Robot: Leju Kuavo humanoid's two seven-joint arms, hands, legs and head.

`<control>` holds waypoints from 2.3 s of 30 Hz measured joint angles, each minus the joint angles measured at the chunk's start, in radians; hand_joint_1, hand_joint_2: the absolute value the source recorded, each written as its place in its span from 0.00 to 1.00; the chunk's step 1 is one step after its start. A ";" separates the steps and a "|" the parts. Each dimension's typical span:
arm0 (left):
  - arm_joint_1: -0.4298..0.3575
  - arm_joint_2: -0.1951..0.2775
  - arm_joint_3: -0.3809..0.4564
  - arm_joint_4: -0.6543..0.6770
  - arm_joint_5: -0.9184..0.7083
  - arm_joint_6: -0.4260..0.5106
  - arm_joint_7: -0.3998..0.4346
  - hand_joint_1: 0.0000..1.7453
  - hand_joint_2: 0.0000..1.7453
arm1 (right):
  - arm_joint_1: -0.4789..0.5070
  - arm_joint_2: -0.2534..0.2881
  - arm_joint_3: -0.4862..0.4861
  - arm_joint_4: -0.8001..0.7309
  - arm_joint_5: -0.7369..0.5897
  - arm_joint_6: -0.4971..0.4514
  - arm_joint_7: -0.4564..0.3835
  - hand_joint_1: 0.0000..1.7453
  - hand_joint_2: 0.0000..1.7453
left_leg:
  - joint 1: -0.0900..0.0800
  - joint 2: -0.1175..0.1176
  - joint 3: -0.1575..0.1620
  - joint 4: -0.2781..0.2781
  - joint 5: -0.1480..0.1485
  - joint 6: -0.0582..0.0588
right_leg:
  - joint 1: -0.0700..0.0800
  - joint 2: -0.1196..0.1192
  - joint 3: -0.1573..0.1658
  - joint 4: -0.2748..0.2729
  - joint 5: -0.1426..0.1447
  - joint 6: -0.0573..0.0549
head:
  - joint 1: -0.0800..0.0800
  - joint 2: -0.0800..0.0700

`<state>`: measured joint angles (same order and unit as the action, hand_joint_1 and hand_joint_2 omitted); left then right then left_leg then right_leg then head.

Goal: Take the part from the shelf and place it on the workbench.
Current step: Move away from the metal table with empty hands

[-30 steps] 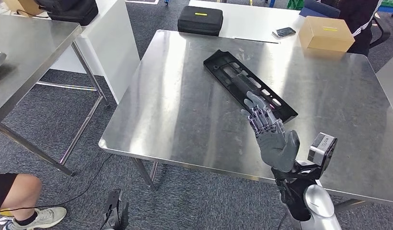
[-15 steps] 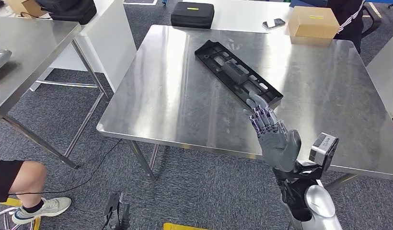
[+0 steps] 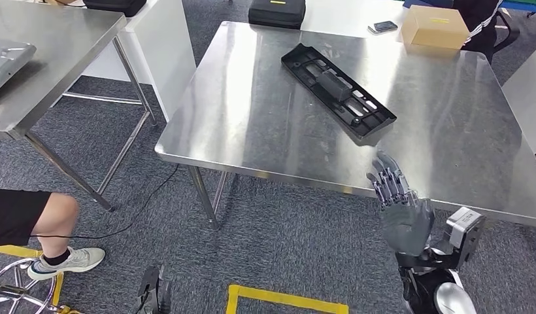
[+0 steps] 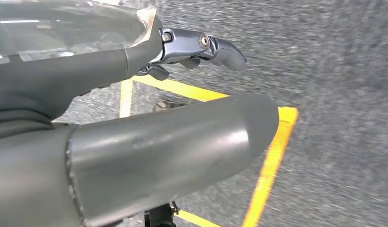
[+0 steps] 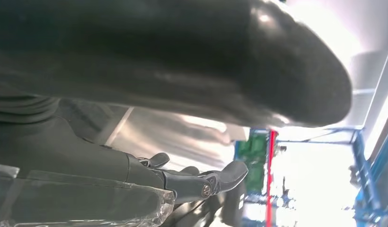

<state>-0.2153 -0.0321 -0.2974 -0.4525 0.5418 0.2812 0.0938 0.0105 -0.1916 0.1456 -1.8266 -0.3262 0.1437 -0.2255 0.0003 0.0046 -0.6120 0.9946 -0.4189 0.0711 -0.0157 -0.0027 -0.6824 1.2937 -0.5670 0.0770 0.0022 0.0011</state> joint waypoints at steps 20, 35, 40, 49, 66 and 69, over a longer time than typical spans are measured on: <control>0.033 -0.003 0.015 -0.026 -0.020 0.011 0.034 0.00 0.00 | 0.111 0.092 -0.254 0.222 0.349 -0.257 0.156 0.00 0.00 | 0.010 -0.010 0.066 0.097 -0.082 -0.057 | 0.001 -0.005 0.079 -0.295 0.148 -0.041 | -0.011 0.000; 0.036 -0.008 0.048 -0.042 -0.036 0.000 0.067 0.00 0.00 | -0.009 0.144 -0.421 1.260 0.621 -0.306 0.221 0.00 0.00 | 0.004 0.000 -0.049 0.003 0.046 -0.023 | -0.010 0.000 0.167 -0.189 0.047 0.020 | 0.005 0.000; 0.025 -0.002 0.052 -0.041 -0.058 -0.012 0.074 0.00 0.00 | -0.010 0.154 -0.362 1.467 0.674 -0.195 0.249 0.00 0.00 | 0.002 0.005 -0.069 0.007 0.082 -0.050 | -0.003 0.000 0.230 -0.320 0.023 -0.021 | 0.000 0.000; 0.009 -0.003 0.051 -0.040 -0.101 -0.014 0.089 0.00 0.00 | -0.030 0.155 -0.337 1.578 0.693 -0.231 0.254 0.00 0.00 | 0.011 -0.001 -0.015 0.243 -0.098 -0.064 | 0.001 -0.005 0.097 -0.300 0.132 -0.057 | -0.005 0.000; -0.009 -0.020 0.050 -0.039 -0.136 -0.027 0.108 0.00 0.00 | -0.045 0.157 -0.328 1.608 0.688 -0.233 0.291 0.00 0.00 | -0.003 0.008 -0.042 -0.006 0.039 -0.016 | 0.000 0.000 0.192 -0.196 0.042 0.007 | 0.003 0.000; -0.012 -0.026 0.049 -0.040 -0.145 -0.028 0.118 0.00 0.00 | -0.044 0.158 -0.328 1.612 0.686 -0.237 0.298 0.00 0.00 | -0.006 0.010 -0.056 -0.005 0.075 -0.033 | 0.011 0.002 0.293 -0.358 -0.001 -0.021 | 0.001 0.000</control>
<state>-0.2272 -0.0584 -0.2482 -0.4922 0.3965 0.2533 0.2114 -0.0332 -0.0336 -0.1823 -0.2142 0.3599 -0.0931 0.0729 -0.0058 0.0147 -0.6682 0.9892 -0.3439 0.0381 -0.0047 -0.0004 -0.3894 0.9358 -0.5681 0.0556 0.0033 0.0011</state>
